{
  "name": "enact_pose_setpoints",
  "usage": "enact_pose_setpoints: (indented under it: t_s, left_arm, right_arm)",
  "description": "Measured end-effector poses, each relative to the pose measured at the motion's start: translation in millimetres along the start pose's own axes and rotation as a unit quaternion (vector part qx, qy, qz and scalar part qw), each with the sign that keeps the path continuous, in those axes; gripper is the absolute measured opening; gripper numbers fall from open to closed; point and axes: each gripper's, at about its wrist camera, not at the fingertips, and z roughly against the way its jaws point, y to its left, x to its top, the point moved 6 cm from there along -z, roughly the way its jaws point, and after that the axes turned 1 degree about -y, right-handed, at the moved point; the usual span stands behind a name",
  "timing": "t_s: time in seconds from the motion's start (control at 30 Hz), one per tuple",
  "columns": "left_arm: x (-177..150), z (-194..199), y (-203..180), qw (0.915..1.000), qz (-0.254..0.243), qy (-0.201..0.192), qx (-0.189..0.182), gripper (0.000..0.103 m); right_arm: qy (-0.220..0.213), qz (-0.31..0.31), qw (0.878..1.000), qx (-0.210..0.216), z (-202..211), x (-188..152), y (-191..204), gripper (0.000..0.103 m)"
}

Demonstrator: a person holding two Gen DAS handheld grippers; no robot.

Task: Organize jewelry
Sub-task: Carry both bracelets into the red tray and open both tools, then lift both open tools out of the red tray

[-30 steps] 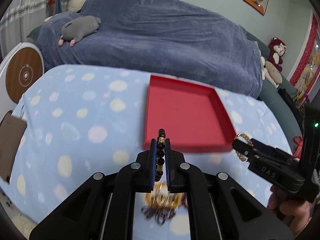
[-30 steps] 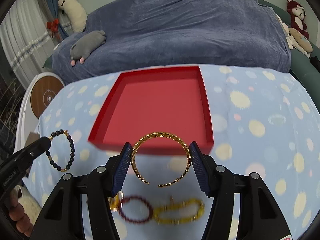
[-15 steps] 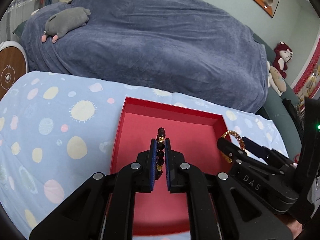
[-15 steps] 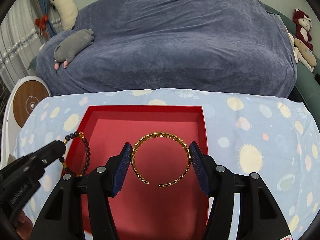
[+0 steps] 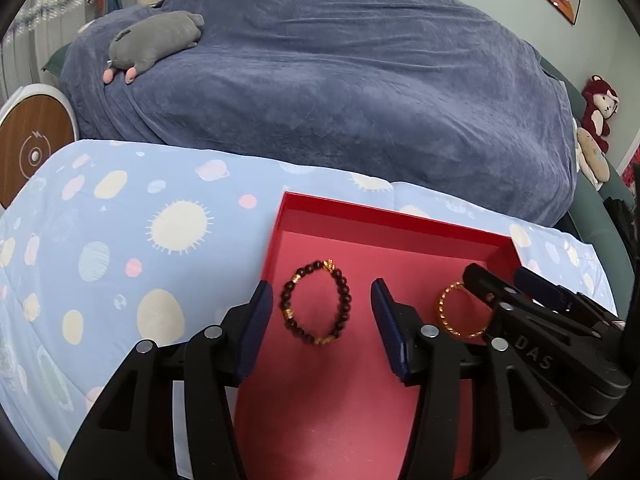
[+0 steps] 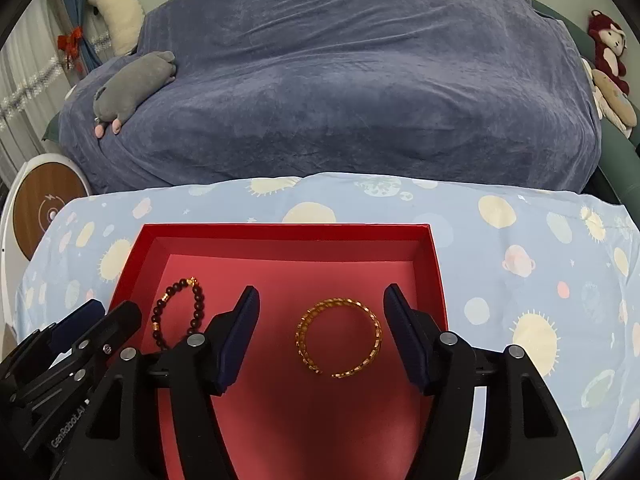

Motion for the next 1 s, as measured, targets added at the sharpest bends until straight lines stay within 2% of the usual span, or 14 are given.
enact_pose_setpoints:
  t_s: [0.23, 0.53, 0.73, 1.0]
  left_arm:
    - [-2.2, 4.7, 12.8, 0.9999, 0.012, 0.005, 0.007, 0.049]
    - [-9.1, 12.5, 34.2, 0.999, 0.026, 0.016, 0.032, 0.049]
    - [-13.8, 31.8, 46.6, 0.9987, 0.041, 0.009, 0.029, 0.049]
    - [-43.0, 70.1, 53.4, 0.999, 0.038, 0.015, 0.02, 0.049]
  right_arm:
    - [-0.01, 0.015, 1.0, 0.005, 19.6, -6.1, 9.1, 0.063]
    - [-0.018, 0.035, 0.999, 0.017, 42.1, -14.3, 24.7, 0.063]
    - [-0.014, 0.041, 0.999, 0.016, 55.8, -30.5, 27.0, 0.063]
    - [-0.021, 0.047, 0.999, 0.011, 95.8, -61.8, 27.5, 0.063]
